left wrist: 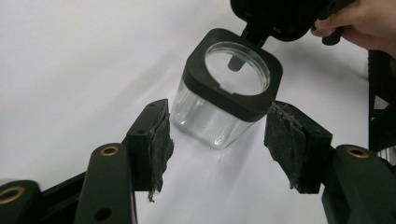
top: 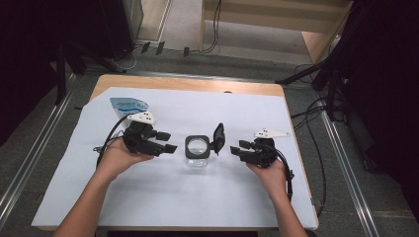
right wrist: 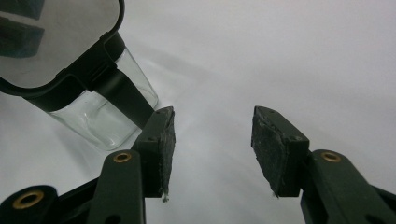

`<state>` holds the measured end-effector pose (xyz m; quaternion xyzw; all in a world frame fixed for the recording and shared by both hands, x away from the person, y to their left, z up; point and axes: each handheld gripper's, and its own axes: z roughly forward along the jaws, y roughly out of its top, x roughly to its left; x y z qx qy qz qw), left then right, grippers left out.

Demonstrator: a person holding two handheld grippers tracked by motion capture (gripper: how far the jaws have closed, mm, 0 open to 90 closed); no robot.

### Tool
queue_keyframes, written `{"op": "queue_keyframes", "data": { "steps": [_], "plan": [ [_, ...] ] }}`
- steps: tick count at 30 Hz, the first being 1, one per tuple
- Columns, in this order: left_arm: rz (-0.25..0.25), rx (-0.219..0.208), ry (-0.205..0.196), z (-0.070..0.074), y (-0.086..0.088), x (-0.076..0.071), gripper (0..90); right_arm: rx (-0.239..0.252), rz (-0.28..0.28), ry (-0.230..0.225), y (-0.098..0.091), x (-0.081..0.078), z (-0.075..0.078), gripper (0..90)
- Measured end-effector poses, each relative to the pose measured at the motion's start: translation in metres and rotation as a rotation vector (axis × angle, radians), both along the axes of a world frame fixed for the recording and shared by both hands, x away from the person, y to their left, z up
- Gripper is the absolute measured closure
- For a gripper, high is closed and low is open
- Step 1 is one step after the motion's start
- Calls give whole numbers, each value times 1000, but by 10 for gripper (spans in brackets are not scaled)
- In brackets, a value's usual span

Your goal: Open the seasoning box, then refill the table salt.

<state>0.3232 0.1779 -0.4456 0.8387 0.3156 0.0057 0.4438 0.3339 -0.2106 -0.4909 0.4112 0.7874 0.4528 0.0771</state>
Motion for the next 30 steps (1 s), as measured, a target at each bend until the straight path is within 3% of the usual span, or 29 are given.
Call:
{"op": "queue_keyframes", "data": {
  "steps": [14, 21, 26, 30],
  "plan": [
    [57, -24, -34, -3, 24, 0, 506, -17, -9, -3, -1, 0, 1, 510],
    [110, 3, -15, -4, 40, 1, 468, -16, -9, -13, 0, 2, 1, 508],
    [158, -10, -14, -4, 54, -1, 439, -11, -9, -20, 1, 5, 0, 513],
    [190, -19, -15, -2, 66, -3, 440, -11, -13, 0, 1, 9, 2, 519]
  ]
}}
